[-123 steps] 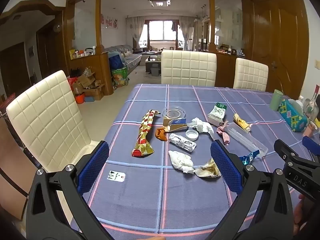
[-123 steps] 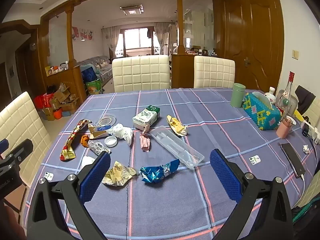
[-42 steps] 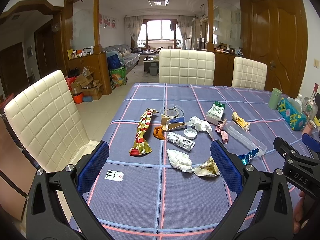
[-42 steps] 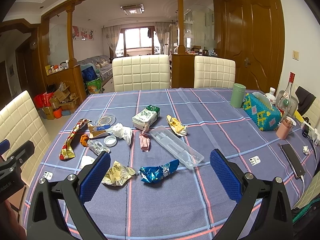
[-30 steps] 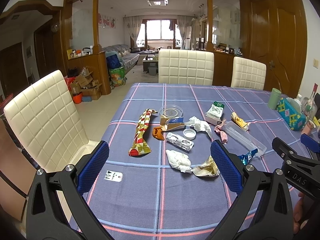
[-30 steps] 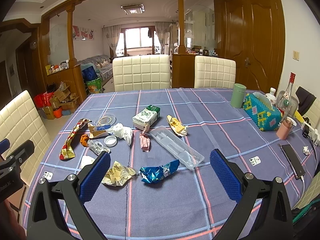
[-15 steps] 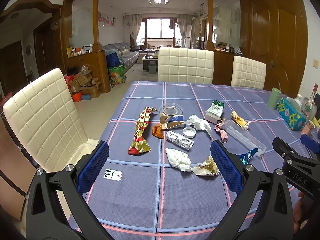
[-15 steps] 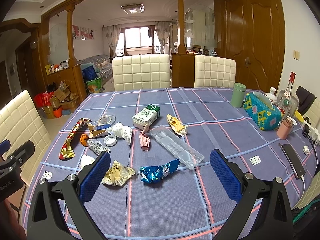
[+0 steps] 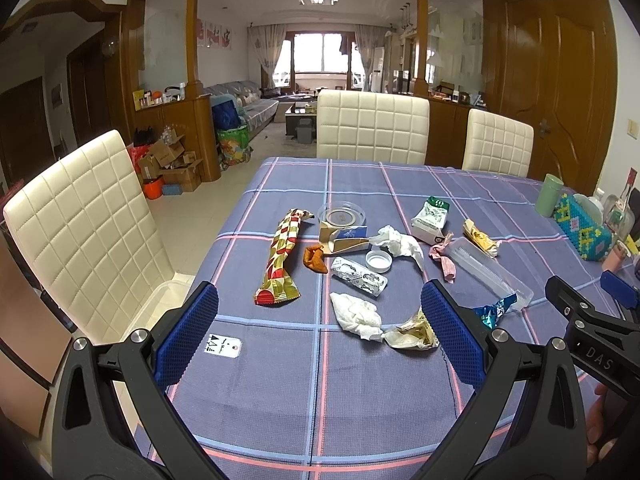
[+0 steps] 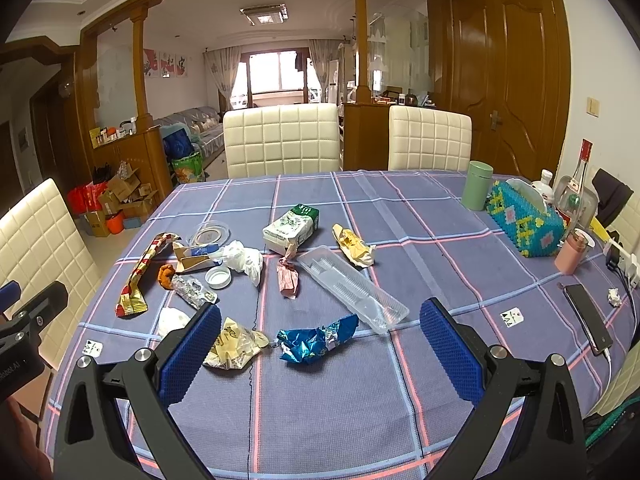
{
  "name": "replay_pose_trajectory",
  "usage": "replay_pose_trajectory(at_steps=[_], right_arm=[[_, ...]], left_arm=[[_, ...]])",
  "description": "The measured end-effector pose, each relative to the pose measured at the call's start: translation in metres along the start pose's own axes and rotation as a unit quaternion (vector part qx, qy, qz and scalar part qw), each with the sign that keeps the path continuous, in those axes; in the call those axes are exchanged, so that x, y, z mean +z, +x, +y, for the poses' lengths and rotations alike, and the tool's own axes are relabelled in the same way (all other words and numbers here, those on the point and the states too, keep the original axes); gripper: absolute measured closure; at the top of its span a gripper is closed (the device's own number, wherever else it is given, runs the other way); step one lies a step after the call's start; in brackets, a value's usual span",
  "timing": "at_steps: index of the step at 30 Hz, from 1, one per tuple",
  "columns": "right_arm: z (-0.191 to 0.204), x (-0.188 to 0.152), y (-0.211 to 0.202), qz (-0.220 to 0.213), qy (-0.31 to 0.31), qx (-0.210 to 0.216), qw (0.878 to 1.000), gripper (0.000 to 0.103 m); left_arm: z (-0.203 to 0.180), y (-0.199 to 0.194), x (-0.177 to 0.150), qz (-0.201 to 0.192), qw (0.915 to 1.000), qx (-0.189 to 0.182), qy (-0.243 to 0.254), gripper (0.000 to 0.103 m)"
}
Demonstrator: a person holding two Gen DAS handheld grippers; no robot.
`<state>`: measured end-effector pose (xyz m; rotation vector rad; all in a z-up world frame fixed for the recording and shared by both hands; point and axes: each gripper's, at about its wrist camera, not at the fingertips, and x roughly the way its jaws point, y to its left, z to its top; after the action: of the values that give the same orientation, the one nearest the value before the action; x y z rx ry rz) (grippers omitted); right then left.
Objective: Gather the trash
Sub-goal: 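Grasp the white tissue with the left tool while the right tool grasps the blue foil wrapper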
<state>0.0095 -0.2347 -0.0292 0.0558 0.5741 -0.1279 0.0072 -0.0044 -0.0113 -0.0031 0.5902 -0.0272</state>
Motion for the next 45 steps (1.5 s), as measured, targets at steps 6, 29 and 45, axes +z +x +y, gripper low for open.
replay_pose_trajectory(at_steps=[6, 29, 45], right_arm=[[-0.007, -0.008, 0.016, 0.013, 0.003, -0.013, 1.000, 0.006], [-0.011, -0.040, 0.144, 0.142, -0.036, -0.002, 0.989, 0.006], [0.007, -0.043, 0.163, 0.145, -0.051, 0.022, 0.988, 0.042]], left_arm=[[-0.003, 0.020, -0.011, 0.020, 0.9998, 0.007, 0.004, 0.003], [-0.021, 0.165, -0.042, 0.156, 0.9866, 0.042, 0.025, 0.003], [-0.029, 0.177, -0.042, 0.169, 0.9814, -0.089, 0.019, 0.069]])
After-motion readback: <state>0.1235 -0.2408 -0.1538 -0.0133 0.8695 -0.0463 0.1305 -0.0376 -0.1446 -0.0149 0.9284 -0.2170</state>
